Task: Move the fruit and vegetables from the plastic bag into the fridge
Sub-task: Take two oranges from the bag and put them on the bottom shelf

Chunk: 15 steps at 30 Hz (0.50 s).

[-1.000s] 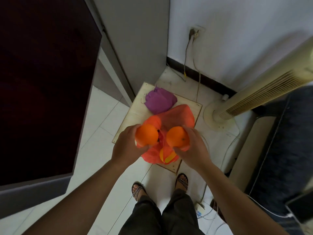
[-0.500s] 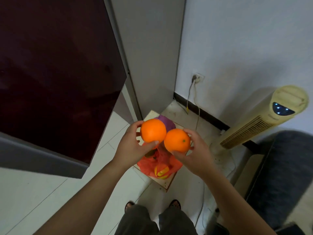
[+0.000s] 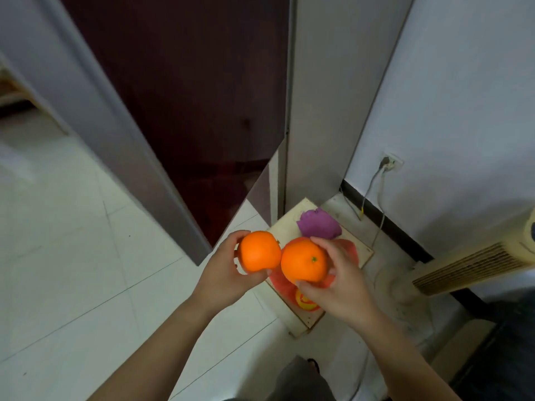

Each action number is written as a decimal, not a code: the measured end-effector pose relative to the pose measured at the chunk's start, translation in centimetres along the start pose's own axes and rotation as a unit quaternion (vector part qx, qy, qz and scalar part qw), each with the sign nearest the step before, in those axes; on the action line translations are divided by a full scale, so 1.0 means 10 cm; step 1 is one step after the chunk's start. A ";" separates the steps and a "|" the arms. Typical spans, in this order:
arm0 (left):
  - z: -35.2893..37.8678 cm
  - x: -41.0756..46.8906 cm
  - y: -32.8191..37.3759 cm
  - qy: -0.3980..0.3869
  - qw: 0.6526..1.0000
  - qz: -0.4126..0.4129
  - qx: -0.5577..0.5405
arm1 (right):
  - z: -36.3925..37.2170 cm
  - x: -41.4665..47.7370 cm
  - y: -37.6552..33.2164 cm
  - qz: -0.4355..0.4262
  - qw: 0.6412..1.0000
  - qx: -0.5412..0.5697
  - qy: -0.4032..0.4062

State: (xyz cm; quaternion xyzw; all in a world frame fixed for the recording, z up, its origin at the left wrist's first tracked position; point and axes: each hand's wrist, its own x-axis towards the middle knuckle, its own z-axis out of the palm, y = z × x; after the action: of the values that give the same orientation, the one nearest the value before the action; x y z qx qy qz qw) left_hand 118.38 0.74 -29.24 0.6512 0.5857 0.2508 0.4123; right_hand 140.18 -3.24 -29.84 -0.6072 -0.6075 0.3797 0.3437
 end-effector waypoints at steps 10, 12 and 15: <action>-1.33 -1.07 -0.75 0.120 0.992 -0.019 -0.008 | 1.37 -0.26 -0.97 -0.069 0.997 -0.001 -0.035; -1.61 -1.30 -0.96 0.141 0.989 -0.033 -0.011 | 1.70 -0.32 -1.17 -0.092 0.995 -0.010 -0.040; -1.99 -1.61 -1.25 0.174 0.983 -0.057 -0.023 | 2.17 -0.37 -1.44 -0.113 0.992 -0.014 -0.055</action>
State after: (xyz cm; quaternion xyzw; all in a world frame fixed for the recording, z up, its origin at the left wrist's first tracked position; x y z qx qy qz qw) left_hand 92.24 -10.38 -26.46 0.5530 0.6789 0.3498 0.3329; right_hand 114.35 -7.50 -27.36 -0.5177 -0.6954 0.3630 0.3415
